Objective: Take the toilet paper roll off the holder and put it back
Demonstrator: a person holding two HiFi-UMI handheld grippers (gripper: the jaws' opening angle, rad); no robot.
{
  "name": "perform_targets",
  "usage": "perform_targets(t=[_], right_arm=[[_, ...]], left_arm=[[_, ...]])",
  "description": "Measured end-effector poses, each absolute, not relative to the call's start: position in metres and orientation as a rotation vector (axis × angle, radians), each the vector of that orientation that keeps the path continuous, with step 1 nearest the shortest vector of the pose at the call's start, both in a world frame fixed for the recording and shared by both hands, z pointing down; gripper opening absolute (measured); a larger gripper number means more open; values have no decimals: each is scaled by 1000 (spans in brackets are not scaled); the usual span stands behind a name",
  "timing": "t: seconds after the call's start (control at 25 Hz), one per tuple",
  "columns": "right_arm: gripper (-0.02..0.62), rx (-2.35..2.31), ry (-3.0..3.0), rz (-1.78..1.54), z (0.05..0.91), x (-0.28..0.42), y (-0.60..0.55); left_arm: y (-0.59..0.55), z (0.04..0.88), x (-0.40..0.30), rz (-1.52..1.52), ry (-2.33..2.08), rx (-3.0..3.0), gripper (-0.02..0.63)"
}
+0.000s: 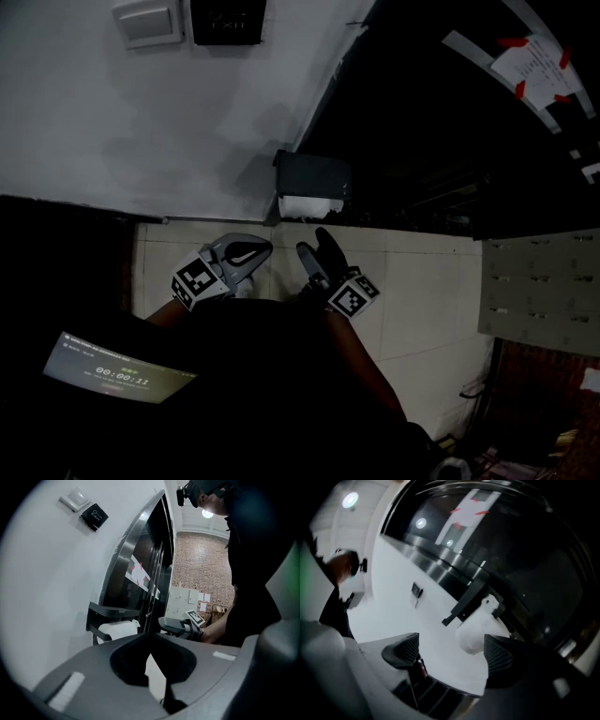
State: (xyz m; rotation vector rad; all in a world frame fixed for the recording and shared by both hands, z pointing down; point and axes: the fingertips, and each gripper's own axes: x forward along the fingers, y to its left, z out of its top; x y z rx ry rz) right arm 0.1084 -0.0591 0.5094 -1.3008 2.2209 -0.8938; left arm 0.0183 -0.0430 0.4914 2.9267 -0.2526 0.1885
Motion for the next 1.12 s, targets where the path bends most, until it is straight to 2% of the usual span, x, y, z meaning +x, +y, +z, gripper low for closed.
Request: perform_targets(t=[0.24,0.36,0.4,0.44,0.48,0.52,0.56,1.12], right_arm=[[430,-1443,2809,-266,475,68,-43],[424,-1390,2868,-203,465,61,-42],[403,-1373,2869,-202,463,62,-42],[296,-1366,2869,-198,461,63,-41],[135,-1371,2865,-194,459,67,-40],[31,-1380,2857,-195,459,70,-40],[0,-1387,2849,-200,458,73,-40],[0,-1383,2852,-216,466,67,-40]], left_arm=[[-45,489,16,189,-256,2927,3],[-46,488,17,187,-256,2927,3],[-46,487,17,186,-255,2927,3],[-47,487,18,185,-255,2928,3],[-47,486,18,185,-255,2929,3],[-47,486,18,184,-255,2930,3],[-47,486,19,184,-256,2929,3],[-45,489,17,179,-263,2923,3]])
